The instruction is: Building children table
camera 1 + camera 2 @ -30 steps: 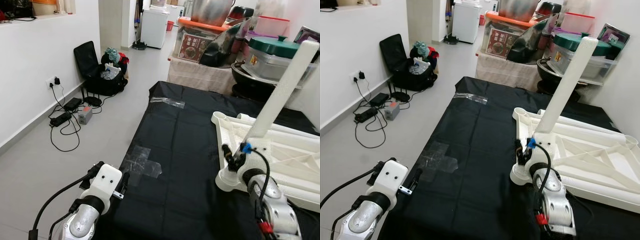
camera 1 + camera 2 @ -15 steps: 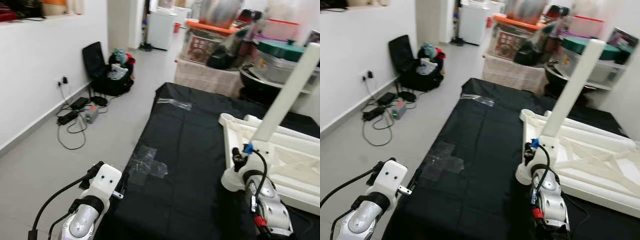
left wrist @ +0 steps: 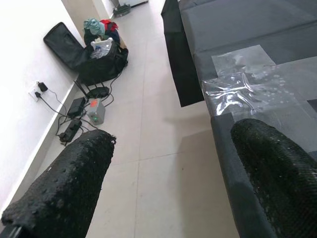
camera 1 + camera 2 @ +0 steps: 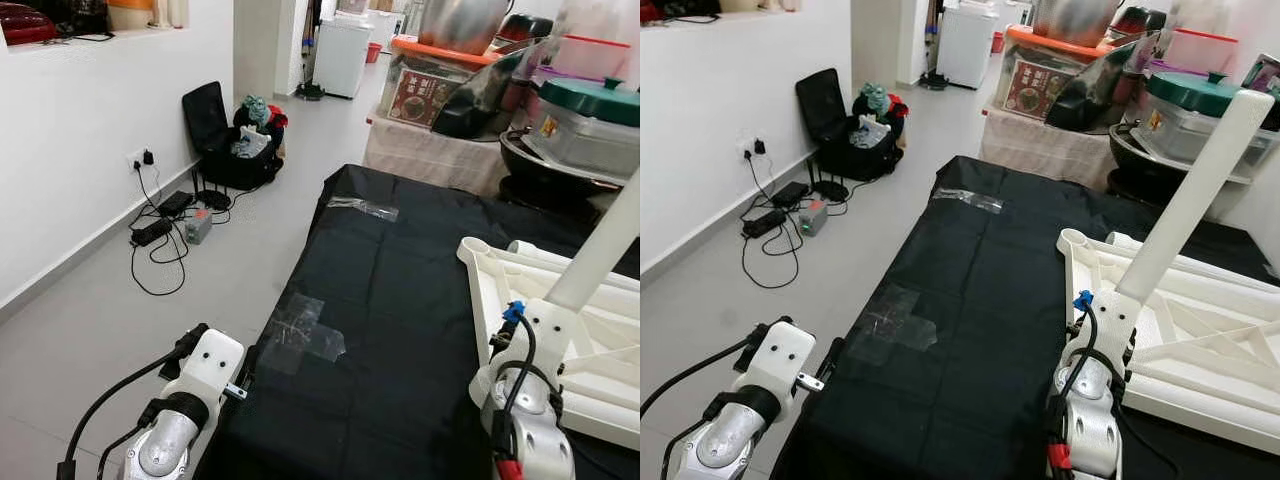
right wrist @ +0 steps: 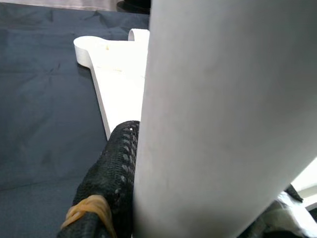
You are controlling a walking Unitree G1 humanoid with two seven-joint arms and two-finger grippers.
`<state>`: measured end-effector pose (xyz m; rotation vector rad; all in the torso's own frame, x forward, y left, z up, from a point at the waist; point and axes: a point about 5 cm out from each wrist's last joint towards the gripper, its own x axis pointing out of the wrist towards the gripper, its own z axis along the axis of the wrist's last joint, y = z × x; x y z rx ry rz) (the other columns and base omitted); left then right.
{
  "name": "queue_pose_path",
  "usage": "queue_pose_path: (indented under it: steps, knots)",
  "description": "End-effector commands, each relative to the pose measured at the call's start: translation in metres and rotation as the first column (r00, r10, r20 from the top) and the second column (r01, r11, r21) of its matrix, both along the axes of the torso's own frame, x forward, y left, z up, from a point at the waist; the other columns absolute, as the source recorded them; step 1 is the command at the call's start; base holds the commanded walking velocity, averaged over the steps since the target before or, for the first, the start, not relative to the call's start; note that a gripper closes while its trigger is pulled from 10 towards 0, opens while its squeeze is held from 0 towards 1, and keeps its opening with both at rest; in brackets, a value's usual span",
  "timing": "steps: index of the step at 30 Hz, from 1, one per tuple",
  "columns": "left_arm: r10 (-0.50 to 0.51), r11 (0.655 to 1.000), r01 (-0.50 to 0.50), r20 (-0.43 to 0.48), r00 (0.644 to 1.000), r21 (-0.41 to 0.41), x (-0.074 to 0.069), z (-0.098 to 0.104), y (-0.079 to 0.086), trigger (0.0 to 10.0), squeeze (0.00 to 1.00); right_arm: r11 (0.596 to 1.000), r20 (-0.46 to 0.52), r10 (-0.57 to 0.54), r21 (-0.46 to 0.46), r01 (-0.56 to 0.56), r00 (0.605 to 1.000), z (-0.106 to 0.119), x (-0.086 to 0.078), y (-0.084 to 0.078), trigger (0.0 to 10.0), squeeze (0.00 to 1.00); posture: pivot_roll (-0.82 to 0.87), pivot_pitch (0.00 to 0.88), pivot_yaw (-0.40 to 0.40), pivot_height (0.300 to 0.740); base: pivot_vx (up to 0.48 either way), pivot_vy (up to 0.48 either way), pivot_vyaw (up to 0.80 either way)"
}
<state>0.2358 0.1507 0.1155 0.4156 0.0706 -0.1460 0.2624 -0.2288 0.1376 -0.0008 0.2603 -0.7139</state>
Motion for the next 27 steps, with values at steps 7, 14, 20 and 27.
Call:
queue_pose_path:
  steps: [7, 14, 20, 27]
  knots:
    - [-0.006, 1.0, 0.006, -0.02, 1.0, 0.004, 0.0, -0.005, 0.0, 10.0, 0.0, 0.998, -0.042, -0.058, -0.037, 0.057, 0.997, 0.003, -0.006, -0.006, 10.0, 1.0, 0.1, 0.0, -0.179, 0.74, 0.0, 0.0, 0.0]
    - [-0.009, 1.0, 0.009, -0.02, 1.0, 0.004, 0.0, -0.005, 0.0, 10.0, 0.0, 0.993, 0.04, 0.12, -0.001, -0.12, 0.992, 0.012, 0.009, 0.005, 10.0, 0.0, 0.1, 0.0, -0.175, 0.74, 0.0, 0.0, 0.0]
    - [-0.011, 1.0, 0.011, -0.018, 1.0, 0.004, 0.0, -0.004, -0.001, 10.0, 0.0, 0.874, 0.194, 0.476, -0.003, -0.485, 0.858, 0.025, 0.028, 0.026, 10.0, 0.0, 0.1, 0.0, -0.175, 0.74, 0.0, 0.0, 0.0]
    - [-0.012, 1.0, 0.012, -0.014, 1.0, 0.004, 0.0, -0.003, -0.002, 10.0, 0.0, 0.515, 0.125, 0.851, -0.004, -0.857, 0.511, -0.005, 0.026, 0.041, 10.0, 0.0, 0.11, 0.0, -0.183, 0.74, 0.0, 0.0, 0.0]
